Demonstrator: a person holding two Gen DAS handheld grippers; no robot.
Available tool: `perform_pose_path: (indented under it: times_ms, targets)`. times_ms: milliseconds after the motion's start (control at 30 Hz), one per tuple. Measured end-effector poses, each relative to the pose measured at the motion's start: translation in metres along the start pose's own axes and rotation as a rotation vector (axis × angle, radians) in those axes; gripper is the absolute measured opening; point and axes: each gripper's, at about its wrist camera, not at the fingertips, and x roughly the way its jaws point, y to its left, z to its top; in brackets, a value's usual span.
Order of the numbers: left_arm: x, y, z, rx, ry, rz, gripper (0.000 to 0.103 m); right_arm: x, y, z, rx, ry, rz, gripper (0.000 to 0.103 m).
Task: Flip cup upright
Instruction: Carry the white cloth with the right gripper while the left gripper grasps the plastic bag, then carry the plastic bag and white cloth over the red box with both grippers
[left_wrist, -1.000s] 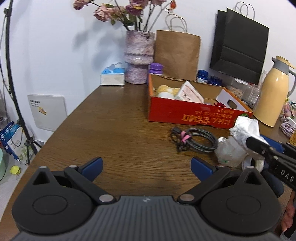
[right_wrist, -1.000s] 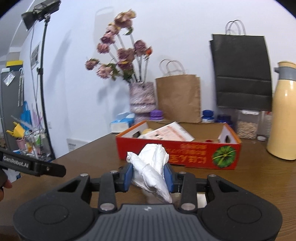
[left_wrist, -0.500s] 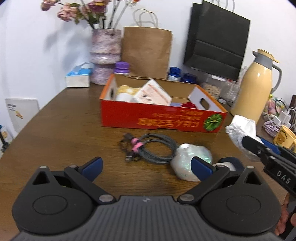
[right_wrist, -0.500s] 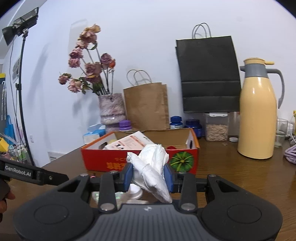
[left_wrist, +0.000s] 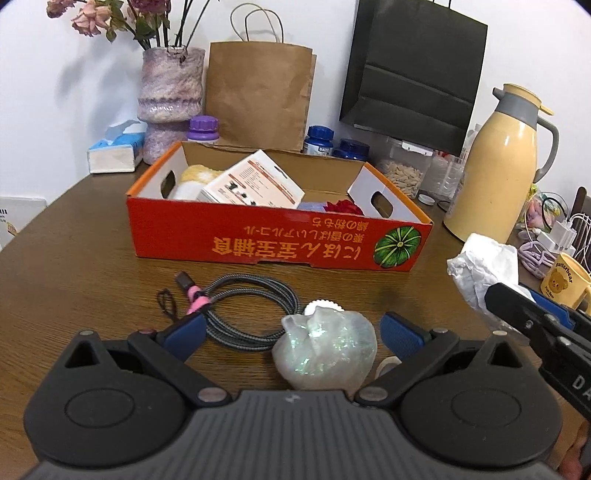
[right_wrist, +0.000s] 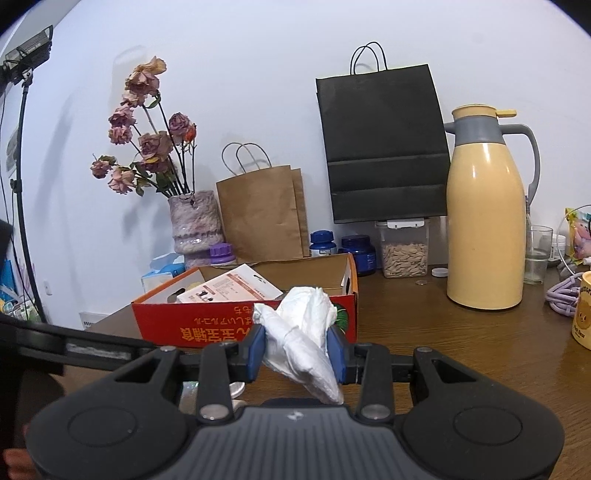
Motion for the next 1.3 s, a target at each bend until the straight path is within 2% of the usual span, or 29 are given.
perform_pose_path:
  times_ms: [100,267,367,433,500,700,1033,1300]
  targets:
    - [0.006,-0.001,-0.003,0.006,0.009,-0.006,0.100,0.000,0.001,-0.001,0.000,-0.001,-0.002,0.036]
    - [0.014,0.003,-0.008,-0.013,0.040,-0.036,0.090,0.000,0.002,-0.001,-0.007,-0.003,-0.006,0.036]
    - [0.014,0.006,-0.010,-0.024,0.042,-0.059,0.077,0.000,0.002,-0.002,-0.009,-0.001,-0.008,0.036]
    - [0.014,0.005,-0.011,-0.021,0.048,-0.080,0.059,0.000,0.003,-0.002,-0.011,0.000,-0.008,0.036]
    - [0.013,0.006,-0.012,-0.023,0.055,-0.111,0.049,0.001,0.003,-0.002,-0.015,-0.001,-0.006,0.036]
    - [0.003,0.011,-0.012,-0.032,0.023,-0.107,0.042,0.001,0.004,-0.003,-0.022,-0.004,-0.010,0.036]
    - [-0.025,0.020,-0.009,-0.024,-0.050,-0.088,0.040,0.002,0.006,-0.003,-0.032,0.001,-0.016,0.036]
    - [-0.036,0.027,0.006,-0.022,-0.076,-0.064,0.040,0.003,0.016,0.004,-0.061,-0.001,0.001,0.036]
